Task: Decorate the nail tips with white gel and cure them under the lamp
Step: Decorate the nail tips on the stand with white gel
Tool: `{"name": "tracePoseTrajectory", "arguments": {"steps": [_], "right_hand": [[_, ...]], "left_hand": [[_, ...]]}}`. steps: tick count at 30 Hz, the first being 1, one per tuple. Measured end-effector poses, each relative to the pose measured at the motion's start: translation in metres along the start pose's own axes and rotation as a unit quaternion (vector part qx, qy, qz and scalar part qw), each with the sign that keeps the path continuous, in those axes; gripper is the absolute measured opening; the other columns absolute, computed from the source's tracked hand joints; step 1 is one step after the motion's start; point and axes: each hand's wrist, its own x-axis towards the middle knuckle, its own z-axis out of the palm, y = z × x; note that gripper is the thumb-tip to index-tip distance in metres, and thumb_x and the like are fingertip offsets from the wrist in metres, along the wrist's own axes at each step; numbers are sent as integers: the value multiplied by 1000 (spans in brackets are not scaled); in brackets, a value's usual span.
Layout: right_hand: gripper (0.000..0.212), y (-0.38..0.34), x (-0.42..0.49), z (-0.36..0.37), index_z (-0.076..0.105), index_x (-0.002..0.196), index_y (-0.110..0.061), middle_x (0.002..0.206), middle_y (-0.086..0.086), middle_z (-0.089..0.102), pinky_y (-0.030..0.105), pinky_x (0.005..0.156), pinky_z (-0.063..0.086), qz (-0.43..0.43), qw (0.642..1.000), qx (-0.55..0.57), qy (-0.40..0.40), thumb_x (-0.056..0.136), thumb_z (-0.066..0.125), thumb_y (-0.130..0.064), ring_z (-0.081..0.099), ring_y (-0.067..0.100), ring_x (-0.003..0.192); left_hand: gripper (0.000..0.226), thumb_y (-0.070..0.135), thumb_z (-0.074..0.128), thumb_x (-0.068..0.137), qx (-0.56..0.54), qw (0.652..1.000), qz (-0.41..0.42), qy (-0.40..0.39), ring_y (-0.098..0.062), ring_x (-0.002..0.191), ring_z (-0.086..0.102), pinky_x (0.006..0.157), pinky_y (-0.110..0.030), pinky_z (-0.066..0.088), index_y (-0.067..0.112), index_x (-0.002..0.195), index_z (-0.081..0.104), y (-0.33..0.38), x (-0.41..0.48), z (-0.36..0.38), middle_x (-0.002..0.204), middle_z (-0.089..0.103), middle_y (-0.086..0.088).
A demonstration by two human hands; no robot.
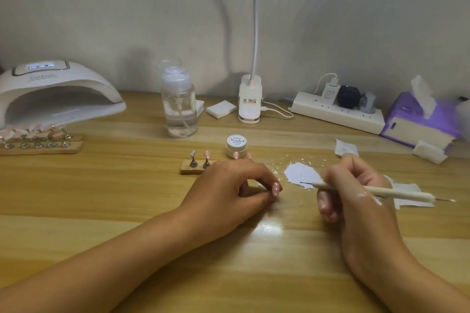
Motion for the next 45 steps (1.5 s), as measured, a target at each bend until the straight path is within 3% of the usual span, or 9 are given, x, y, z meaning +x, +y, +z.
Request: {"name": "tracePoseTrajectory", "arguments": {"steps": [5,13,17,19,22,30,36,40,45], "right_hand": [[45,1,2,-5,40,50,-22,38,0,38,15,35,25,13,999,38,12,88,49,1,33,10,35],[46,3,2,-4,40,52,-21,39,3,40,15,35,27,10,999,32,-15,90,52,0,31,10,35],[45,3,2,-4,40,53,-21,40,3,41,14,35,27,18,999,33,-24,90,54,-1,33,10,35],[44,4,3,-4,40,53,-21,40,4,42,15,35,27,19,999,26,-25,89,54,-1,33,9,35],[43,4,3,-3,40,53,-20,41,4,42,15,35,27,20,999,18,-26,88,55,-1,33,9,35],[42,2,2,-1,40,54,-20,42,5,43,17,36,26,22,999,-2,-29,89,56,-2,33,11,37],[41,1,0,0,42,53,-21,42,5,44,17,36,29,17,999,-13,-31,88,57,-5,34,11,38],[42,2,0,2,43,53,-22,42,4,44,18,36,29,15,999,-13,-30,87,57,-4,36,9,39],[42,1,-1,3,44,54,-21,43,5,45,18,36,29,17,999,-17,-27,89,58,-4,37,10,38]], "left_hand": [[9,24,71,87,-9,998,-2,57,-7,57,56,70,-18,40,33,88,72,3,-3,-3,91,69,23],[12,21,76,83,-44,990,-46,122,-1,51,50,52,-8,37,32,87,72,4,14,-55,85,71,20],[7,24,77,81,-6,988,-142,65,4,51,53,48,-6,38,27,77,72,-14,21,-82,73,70,22],[6,29,78,77,14,984,-172,41,5,63,58,56,-7,41,30,75,72,-20,20,-80,78,70,26],[12,45,75,68,58,979,-191,31,3,87,57,84,-28,42,42,78,70,-24,18,-70,87,67,31],[8,47,70,78,160,973,-168,10,0,101,50,86,-31,22,43,79,64,-25,16,-60,93,64,24],[46,73,51,66,245,963,-112,32,-3,113,35,88,-25,11,50,105,55,-19,17,-46,109,48,29],[27,63,63,77,313,944,-33,93,-10,119,36,90,-26,9,42,94,64,-9,17,-34,122,50,19],[17,53,70,78,327,940,-34,85,-12,119,35,88,-28,10,39,88,66,-4,14,-28,127,48,16]]}}
